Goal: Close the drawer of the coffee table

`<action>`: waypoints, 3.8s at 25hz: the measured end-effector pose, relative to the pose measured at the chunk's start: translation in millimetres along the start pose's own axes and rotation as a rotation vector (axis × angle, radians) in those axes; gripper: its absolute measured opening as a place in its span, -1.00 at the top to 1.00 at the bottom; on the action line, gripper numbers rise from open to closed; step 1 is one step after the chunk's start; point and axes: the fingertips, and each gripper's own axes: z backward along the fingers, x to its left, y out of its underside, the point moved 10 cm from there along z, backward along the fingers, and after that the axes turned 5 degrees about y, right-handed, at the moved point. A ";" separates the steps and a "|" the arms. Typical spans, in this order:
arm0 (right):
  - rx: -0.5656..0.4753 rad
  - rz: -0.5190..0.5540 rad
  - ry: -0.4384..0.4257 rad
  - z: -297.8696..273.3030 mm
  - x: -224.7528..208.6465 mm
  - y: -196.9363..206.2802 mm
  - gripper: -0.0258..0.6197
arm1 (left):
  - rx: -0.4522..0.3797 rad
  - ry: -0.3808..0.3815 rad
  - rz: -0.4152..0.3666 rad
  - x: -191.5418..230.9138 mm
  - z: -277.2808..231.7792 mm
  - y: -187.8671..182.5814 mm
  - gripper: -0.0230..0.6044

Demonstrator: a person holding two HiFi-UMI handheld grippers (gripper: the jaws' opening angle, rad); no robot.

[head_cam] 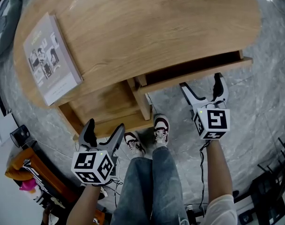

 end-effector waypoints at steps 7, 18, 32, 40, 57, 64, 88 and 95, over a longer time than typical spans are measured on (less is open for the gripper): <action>-0.003 -0.003 0.002 -16.7 0.1 -11.6 -0.77 | -0.007 -0.011 0.030 6.7 -0.5 -2.8 -0.56; -0.024 -0.008 0.003 -42.2 0.2 -27.3 -0.78 | -0.011 -0.025 0.069 13.9 -4.8 -6.7 -0.56; -0.060 -0.019 0.010 -71.2 2.1 -44.0 -0.79 | -0.042 -0.057 0.113 27.7 -10.3 -12.9 -0.56; -0.064 -0.012 0.009 -69.6 1.8 -43.8 -0.77 | -0.040 -0.055 0.110 28.6 -8.7 -10.6 -0.56; -0.160 -0.188 0.092 23.4 16.4 -33.1 -0.10 | -0.097 -0.005 0.096 22.8 19.4 11.9 -0.55; -0.167 -0.249 0.117 76.1 52.8 -29.9 0.46 | -0.151 0.003 0.108 28.8 47.3 36.3 -0.54; -0.051 0.016 -0.013 112.3 135.6 -52.3 0.92 | -0.406 -0.099 0.221 36.5 48.4 155.6 -0.49; -0.023 0.129 -0.067 92.3 145.7 -55.9 0.92 | -0.401 -0.141 0.192 46.8 12.5 176.9 -0.49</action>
